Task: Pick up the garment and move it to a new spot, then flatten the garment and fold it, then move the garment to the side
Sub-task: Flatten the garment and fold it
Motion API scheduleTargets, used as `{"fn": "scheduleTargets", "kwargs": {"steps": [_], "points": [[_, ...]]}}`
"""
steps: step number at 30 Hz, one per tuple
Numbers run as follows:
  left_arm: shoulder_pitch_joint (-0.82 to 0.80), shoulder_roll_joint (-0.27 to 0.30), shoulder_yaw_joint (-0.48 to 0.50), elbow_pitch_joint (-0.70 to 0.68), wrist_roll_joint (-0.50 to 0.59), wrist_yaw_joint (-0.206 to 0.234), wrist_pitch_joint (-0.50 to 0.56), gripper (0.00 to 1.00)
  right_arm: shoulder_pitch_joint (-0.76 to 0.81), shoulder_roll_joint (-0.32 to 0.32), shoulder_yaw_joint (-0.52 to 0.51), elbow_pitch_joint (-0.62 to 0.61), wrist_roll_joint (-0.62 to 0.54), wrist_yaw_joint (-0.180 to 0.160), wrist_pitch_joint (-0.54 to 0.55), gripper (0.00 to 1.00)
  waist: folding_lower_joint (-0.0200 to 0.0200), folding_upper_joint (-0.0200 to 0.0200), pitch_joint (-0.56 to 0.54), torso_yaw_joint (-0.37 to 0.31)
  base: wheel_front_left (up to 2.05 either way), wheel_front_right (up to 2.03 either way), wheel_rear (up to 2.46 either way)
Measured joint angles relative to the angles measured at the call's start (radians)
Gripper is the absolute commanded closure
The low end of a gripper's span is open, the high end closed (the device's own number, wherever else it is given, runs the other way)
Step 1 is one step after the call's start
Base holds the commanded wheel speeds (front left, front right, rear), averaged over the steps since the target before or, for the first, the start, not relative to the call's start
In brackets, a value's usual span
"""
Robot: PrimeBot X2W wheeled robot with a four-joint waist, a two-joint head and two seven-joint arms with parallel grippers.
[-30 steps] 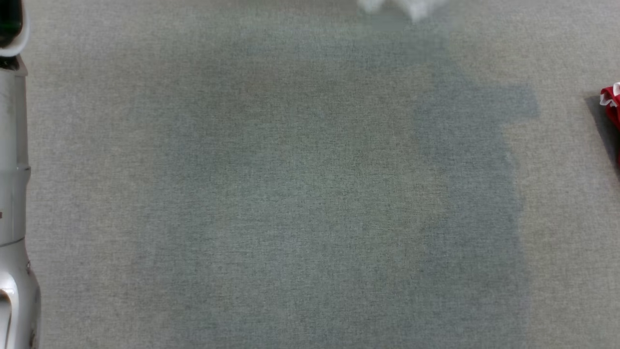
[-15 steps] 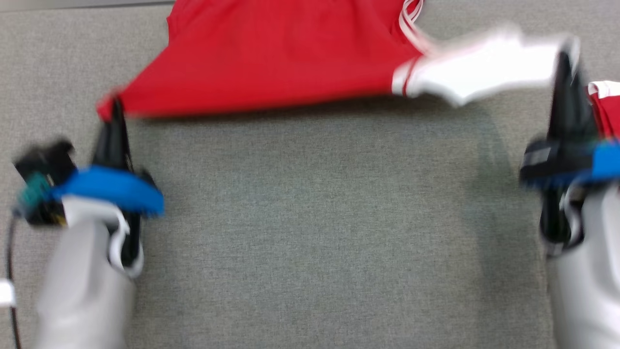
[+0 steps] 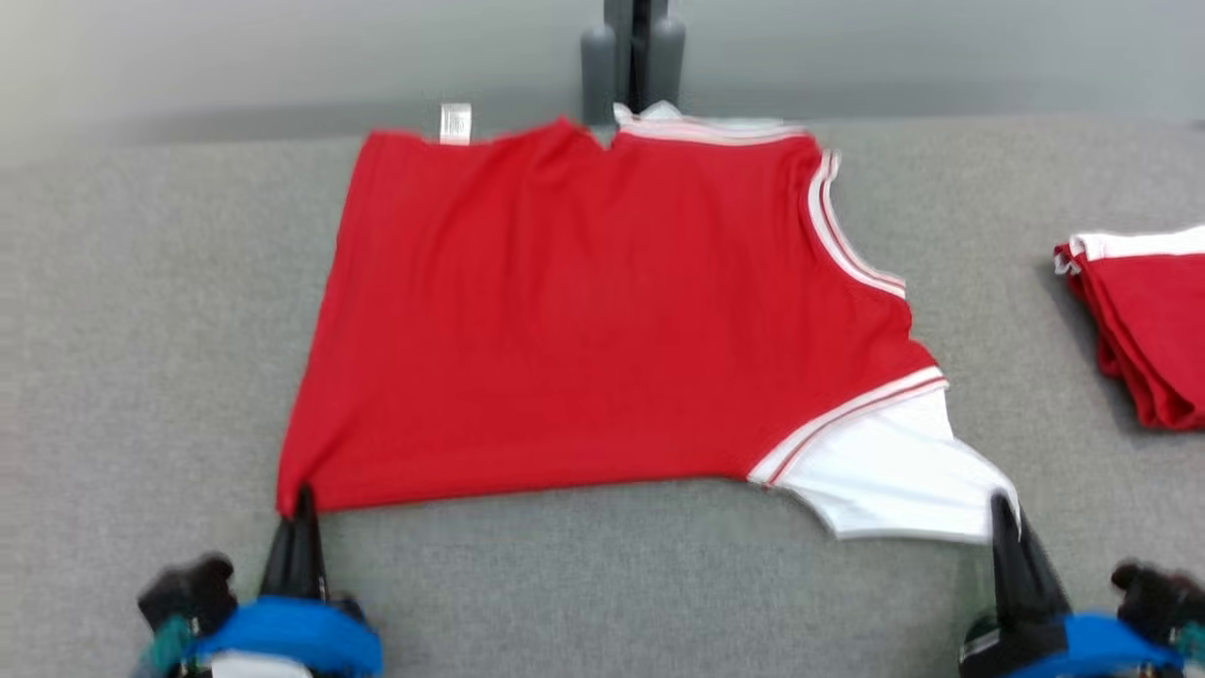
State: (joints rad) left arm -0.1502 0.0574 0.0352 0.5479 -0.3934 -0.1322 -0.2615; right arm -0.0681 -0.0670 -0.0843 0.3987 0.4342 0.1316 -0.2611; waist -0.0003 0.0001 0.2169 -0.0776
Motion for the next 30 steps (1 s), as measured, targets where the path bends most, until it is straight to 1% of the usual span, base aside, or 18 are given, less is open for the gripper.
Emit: {"fn": "scheduleTargets", "kwargs": {"steps": [3,6,9,15,17,20,23,25,30], "points": [[0.071,-0.005,-0.015,-0.015,0.009,0.000,0.000,1.00,0.064,0.003,0.001,0.010,-0.003,0.000,0.000,1.00,-0.0001,0.0000,-0.049,0.006,0.00,0.00,0.00],[0.141,-0.009,0.001,-0.018,0.009,0.000,0.000,1.00,0.127,0.004,-0.016,0.020,-0.011,0.000,0.000,1.00,-0.0001,0.0000,-0.097,0.012,0.00,0.00,0.00],[0.203,-0.009,-0.013,-0.014,-0.009,0.000,0.000,1.00,0.190,0.005,-0.019,0.029,-0.016,0.000,0.000,1.00,-0.0001,0.0000,-0.138,0.015,0.00,0.00,0.00],[0.281,-0.011,-0.035,-0.019,-0.021,0.000,0.000,1.00,0.274,0.001,-0.019,0.027,-0.016,0.000,0.000,1.00,0.0000,0.0000,-0.185,0.016,0.00,0.00,0.00],[0.288,-0.011,-0.043,-0.044,-0.020,0.000,0.000,1.00,0.287,-0.001,-0.022,0.018,-0.009,0.000,0.000,1.00,0.0001,0.0000,-0.190,0.019,0.00,0.00,0.00],[0.286,-0.010,-0.053,-0.091,-0.010,0.001,0.000,1.00,0.285,-0.001,-0.031,-0.020,0.000,0.000,0.000,1.00,0.0002,0.0000,-0.189,0.023,0.00,0.00,0.00],[0.255,-0.009,-0.061,-0.146,-0.016,0.001,0.000,1.00,0.254,0.000,-0.011,-0.050,0.019,0.000,0.000,1.00,0.0002,0.0000,-0.178,0.024,0.00,0.00,0.00],[0.221,-0.008,-0.069,-0.167,-0.020,0.001,0.000,1.00,0.205,0.000,0.007,-0.064,0.024,-0.001,0.000,1.00,0.0004,0.0000,-0.165,0.024,0.00,0.00,0.00],[0.129,-0.008,-0.087,-0.160,-0.028,0.018,0.000,1.00,0.057,-0.014,0.010,-0.064,0.029,-0.001,0.000,1.00,0.0004,0.0000,-0.126,0.024,0.00,0.00,0.00]]}}
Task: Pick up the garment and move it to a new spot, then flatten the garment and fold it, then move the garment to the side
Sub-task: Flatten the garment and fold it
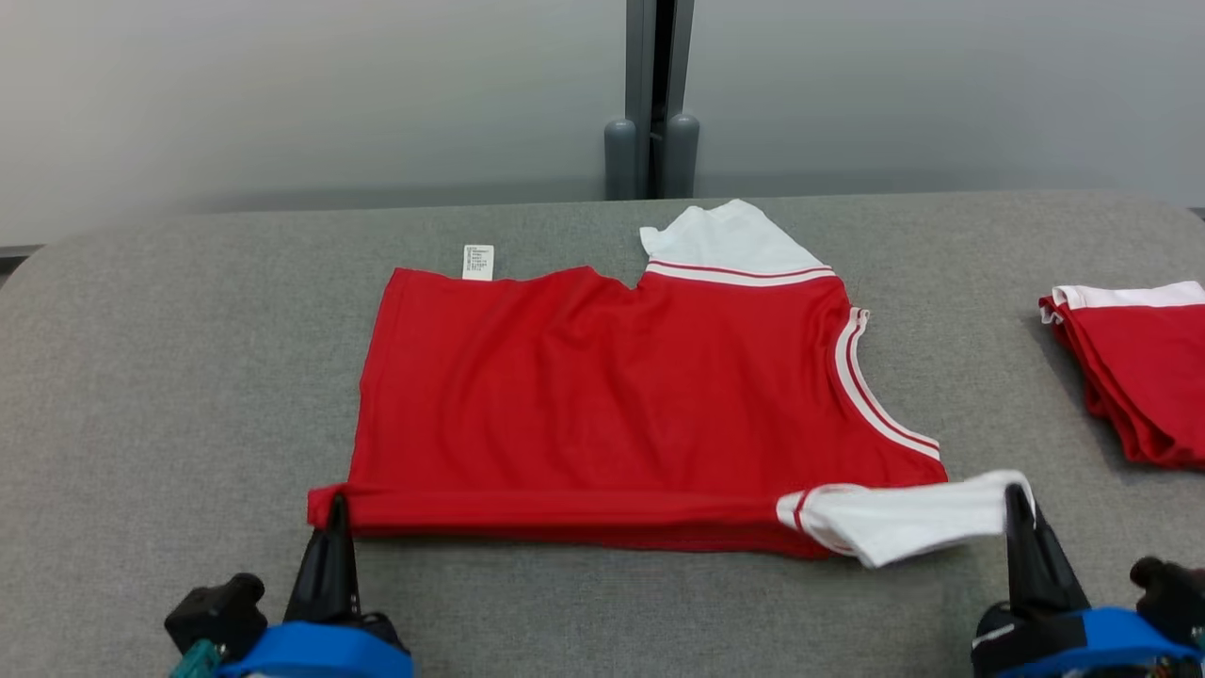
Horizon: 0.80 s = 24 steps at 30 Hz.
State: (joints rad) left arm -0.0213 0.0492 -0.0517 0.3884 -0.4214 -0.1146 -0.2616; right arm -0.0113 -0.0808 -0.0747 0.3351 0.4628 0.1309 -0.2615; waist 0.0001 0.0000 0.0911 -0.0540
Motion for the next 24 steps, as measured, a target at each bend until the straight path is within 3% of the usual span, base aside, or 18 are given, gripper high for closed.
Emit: {"fn": "scheduleTargets", "kwargs": {"steps": [11,23,24], "points": [[-0.203,0.001,-0.016,0.092,0.016,0.013,0.000,1.00,-0.306,-0.030,0.034,0.105,-0.048,0.000,0.000,1.00,0.0001,0.0000,0.116,0.005,0.00,0.00,0.00],[-0.308,0.001,0.018,0.168,0.064,0.012,0.000,1.00,-0.448,-0.034,0.021,0.200,-0.111,0.000,0.000,1.00,0.0001,0.0000,0.178,0.018,0.00,0.00,0.00],[-0.314,0.001,0.015,0.178,0.072,0.011,0.000,0.58,-0.451,-0.033,0.012,0.204,-0.120,0.000,0.000,0.87,0.0001,0.0000,0.179,0.019,0.00,0.00,0.00]]}}
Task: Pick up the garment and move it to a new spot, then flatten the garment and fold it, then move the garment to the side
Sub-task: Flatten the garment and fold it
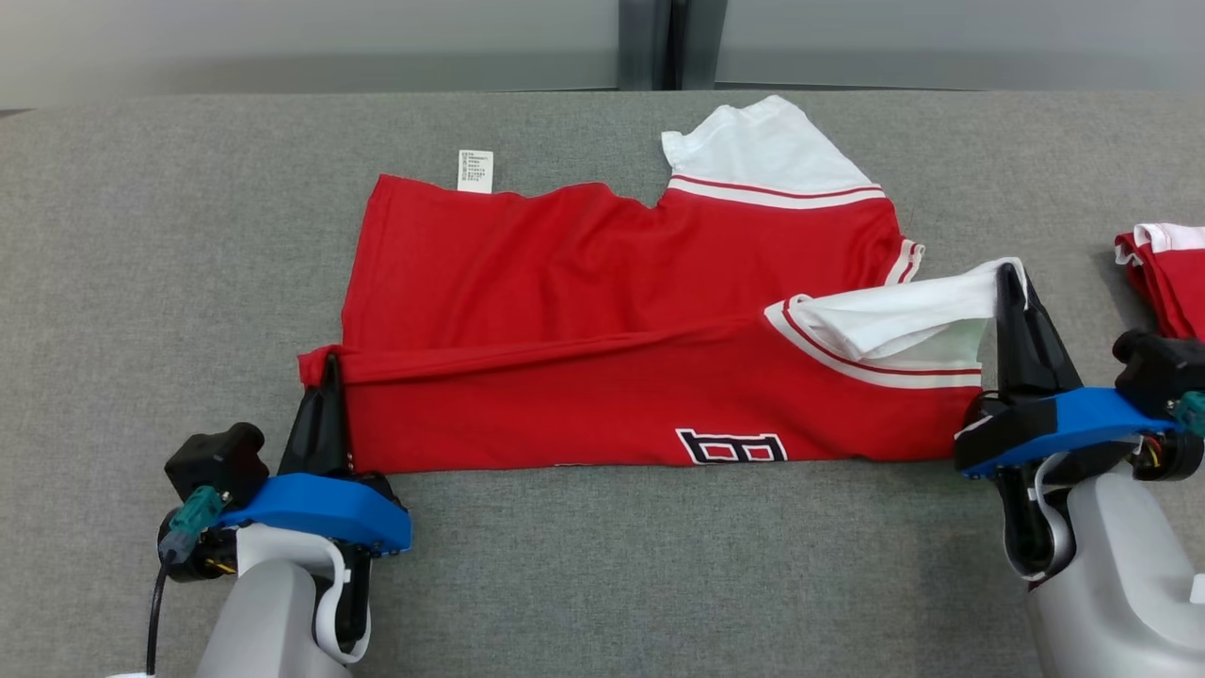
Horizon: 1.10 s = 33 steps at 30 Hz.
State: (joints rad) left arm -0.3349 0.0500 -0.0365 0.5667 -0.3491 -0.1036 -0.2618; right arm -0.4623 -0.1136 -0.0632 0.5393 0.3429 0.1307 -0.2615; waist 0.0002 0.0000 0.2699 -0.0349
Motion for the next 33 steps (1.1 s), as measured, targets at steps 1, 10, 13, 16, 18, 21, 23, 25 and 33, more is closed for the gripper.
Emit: {"fn": "scheduleTargets", "kwargs": {"steps": [1,10,13,16,18,21,23,25,33], "points": [[-0.002,0.000,-0.002,0.005,0.003,-0.002,0.000,0.00,-0.001,-0.001,0.001,0.006,-0.017,0.000,0.000,0.00,0.0000,0.0000,0.000,0.001,0.00,0.00,0.00],[0.030,0.000,0.030,-0.093,0.104,-0.003,-0.001,0.00,0.065,0.021,-0.056,-0.038,-0.168,0.000,-0.001,0.00,-0.0001,0.0000,-0.038,0.000,0.00,0.00,0.00],[0.097,0.001,0.041,-0.096,0.125,-0.002,-0.001,0.00,0.124,0.035,-0.059,-0.058,-0.204,0.000,-0.001,0.00,-0.0001,0.0000,-0.067,-0.004,0.00,0.00,0.00],[0.163,0.000,0.041,-0.091,0.136,-0.001,-0.001,0.00,0.186,0.046,-0.044,-0.076,-0.237,0.000,-0.001,0.00,-0.0002,0.0000,-0.099,-0.011,0.00,0.00,0.00],[0.206,0.000,0.040,-0.091,0.137,0.003,-0.001,0.00,0.227,0.050,-0.035,-0.083,-0.253,0.000,-0.001,0.00,-0.0003,0.0000,-0.123,-0.015,0.00,0.00,0.00],[0.266,0.001,0.033,-0.097,0.130,0.016,-0.001,0.00,0.290,0.055,-0.032,-0.080,-0.254,0.000,-0.001,0.00,-0.0003,0.0000,-0.162,-0.017,0.00,0.00,0.00],[0.308,0.001,0.021,-0.100,0.121,0.024,-0.001,0.00,0.332,0.058,-0.035,-0.072,-0.252,0.000,-0.001,0.00,-0.0004,0.0000,-0.189,-0.015,0.00,0.00,0.00],[0.347,0.001,0.006,-0.104,0.119,0.032,-0.001,0.00,0.370,0.059,-0.037,-0.069,-0.253,0.000,-0.001,0.00,-0.0005,0.0000,-0.210,-0.014,0.00,0.00,0.00],[0.400,0.001,-0.026,-0.113,0.095,0.054,-0.001,0.00,0.427,0.062,-0.020,-0.059,-0.235,0.000,-0.001,0.00,-0.0005,0.0000,-0.237,-0.010,0.00,0.00,0.00]]}}
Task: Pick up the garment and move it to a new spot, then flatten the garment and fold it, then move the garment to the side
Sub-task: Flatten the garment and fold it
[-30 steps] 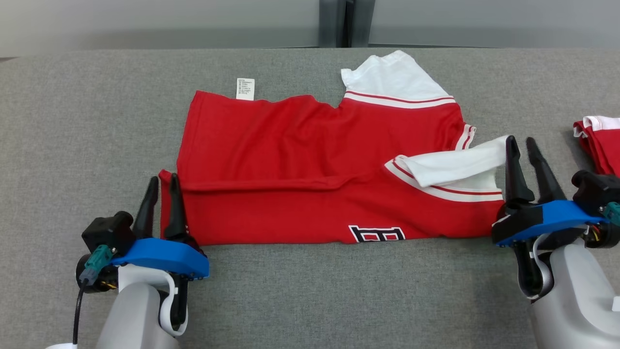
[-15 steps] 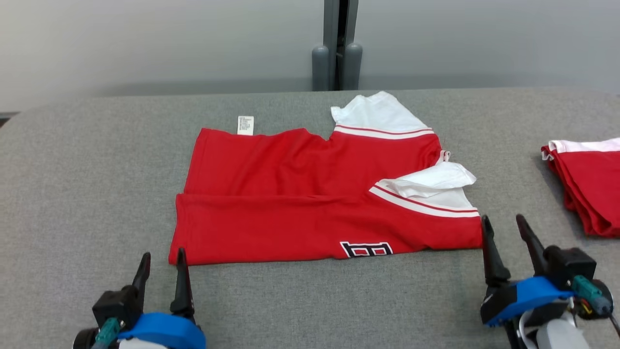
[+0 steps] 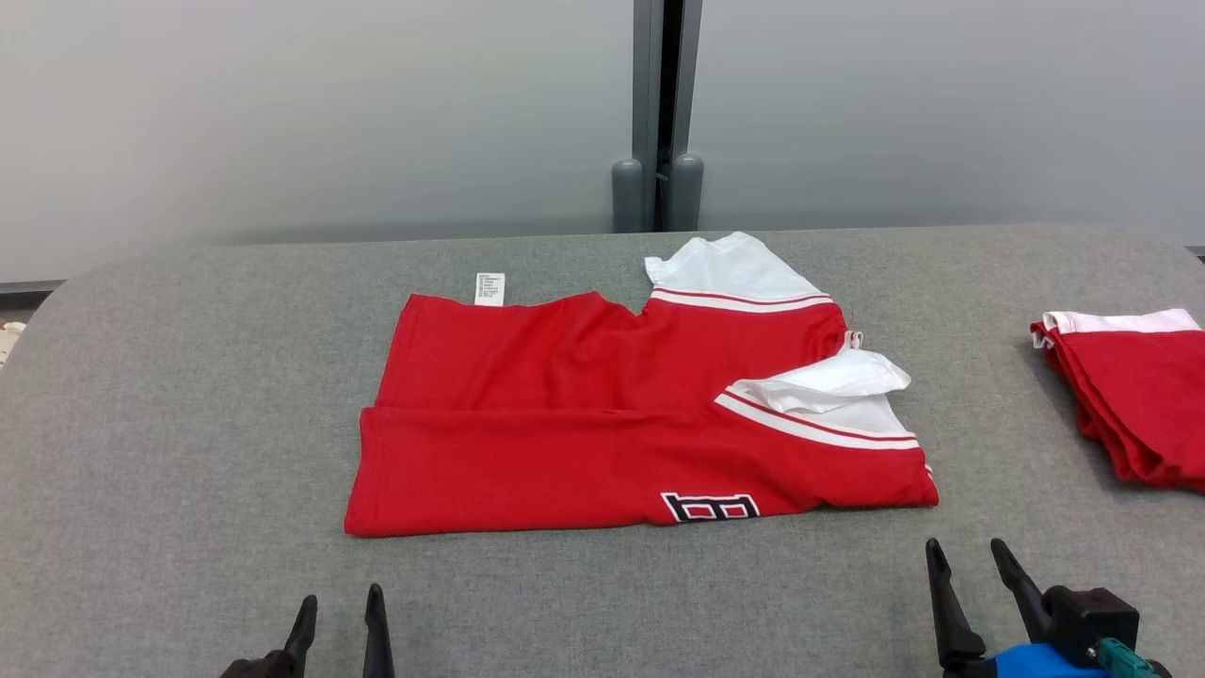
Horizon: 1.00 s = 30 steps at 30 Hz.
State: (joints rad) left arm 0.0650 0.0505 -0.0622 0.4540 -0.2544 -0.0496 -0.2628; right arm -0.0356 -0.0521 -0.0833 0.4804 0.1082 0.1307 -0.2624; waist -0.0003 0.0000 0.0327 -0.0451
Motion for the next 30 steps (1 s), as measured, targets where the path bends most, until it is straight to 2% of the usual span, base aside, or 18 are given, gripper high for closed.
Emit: {"fn": "scheduleTargets", "kwargs": {"steps": [4,10,17,22,25,30], "points": [[-0.024,0.000,0.005,0.010,-0.010,-0.006,0.000,0.00,-0.010,0.000,0.003,-0.003,0.000,0.000,0.000,0.00,0.0001,0.0000,0.025,-0.004,0.00,0.00,0.00],[-0.162,0.000,0.048,0.063,-0.007,-0.023,0.000,0.00,-0.078,0.001,0.001,-0.005,-0.002,0.000,0.000,0.00,0.0003,0.0000,0.101,-0.014,0.00,0.00,0.00],[-0.304,0.002,0.095,0.205,0.001,-0.044,0.000,0.00,-0.158,0.001,0.007,-0.010,-0.001,0.000,0.000,0.00,0.0004,0.0000,0.203,-0.024,0.00,0.00,0.00],[-0.355,0.005,0.099,0.261,0.026,-0.054,-0.007,0.00,-0.213,0.001,-0.030,-0.014,-0.014,0.000,0.000,0.00,0.0004,0.0000,0.245,-0.022,0.00,0.00,0.00],[-0.359,0.005,0.090,0.270,0.029,-0.062,-0.012,0.00,-0.236,0.001,-0.039,0.023,-0.030,0.000,0.000,0.00,0.0004,0.0000,0.256,-0.020,0.00,0.00,0.00],[-0.366,0.005,0.072,0.278,0.029,-0.066,-0.014,0.00,-0.269,0.001,-0.048,0.168,-0.071,0.000,-0.005,0.00,0.0002,0.0000,0.263,-0.007,0.00,0.00,0.00]]}}
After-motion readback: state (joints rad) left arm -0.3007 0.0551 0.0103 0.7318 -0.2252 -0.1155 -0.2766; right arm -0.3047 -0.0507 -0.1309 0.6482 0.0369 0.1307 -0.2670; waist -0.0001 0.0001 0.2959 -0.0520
